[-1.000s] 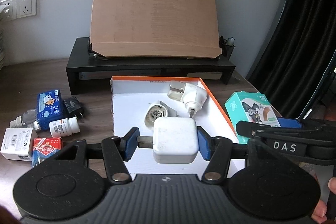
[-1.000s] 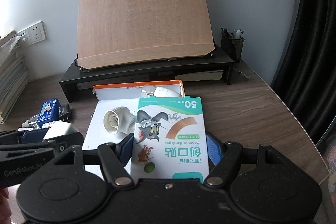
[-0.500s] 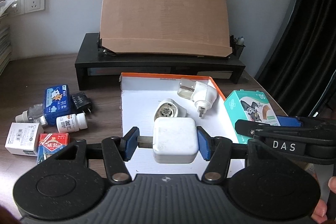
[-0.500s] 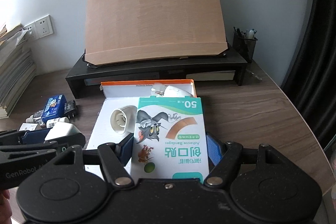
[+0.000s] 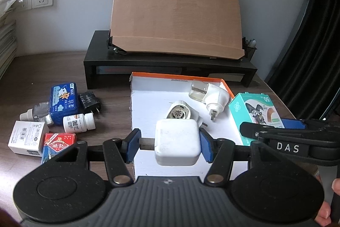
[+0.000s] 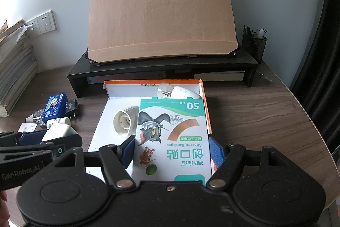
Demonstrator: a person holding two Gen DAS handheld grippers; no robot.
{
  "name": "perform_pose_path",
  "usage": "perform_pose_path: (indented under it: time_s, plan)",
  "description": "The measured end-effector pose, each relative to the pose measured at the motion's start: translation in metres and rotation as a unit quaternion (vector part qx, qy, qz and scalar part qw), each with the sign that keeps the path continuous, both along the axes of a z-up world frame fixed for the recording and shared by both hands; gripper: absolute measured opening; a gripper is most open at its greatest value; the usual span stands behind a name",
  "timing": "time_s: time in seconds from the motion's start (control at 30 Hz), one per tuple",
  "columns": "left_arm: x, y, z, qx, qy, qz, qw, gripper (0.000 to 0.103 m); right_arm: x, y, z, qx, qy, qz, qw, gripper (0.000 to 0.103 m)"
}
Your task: Organize rigid objects
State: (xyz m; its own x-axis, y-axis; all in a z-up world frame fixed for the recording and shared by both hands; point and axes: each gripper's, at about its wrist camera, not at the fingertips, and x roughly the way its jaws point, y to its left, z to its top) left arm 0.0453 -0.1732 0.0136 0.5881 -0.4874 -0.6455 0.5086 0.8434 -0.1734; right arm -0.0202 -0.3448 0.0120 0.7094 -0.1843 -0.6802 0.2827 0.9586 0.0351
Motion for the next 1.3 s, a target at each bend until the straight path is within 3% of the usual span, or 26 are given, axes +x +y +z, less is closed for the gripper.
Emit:
perform_pose_path:
  time_s: [1.3]
  plan:
    - [0.0057, -0.005, -0.0083, 0.005, 0.009, 0.002, 0.9999, 0.058, 0.008, -0.0031, -0.005, 0.002, 0.007, -0.004, 1.0, 0.084]
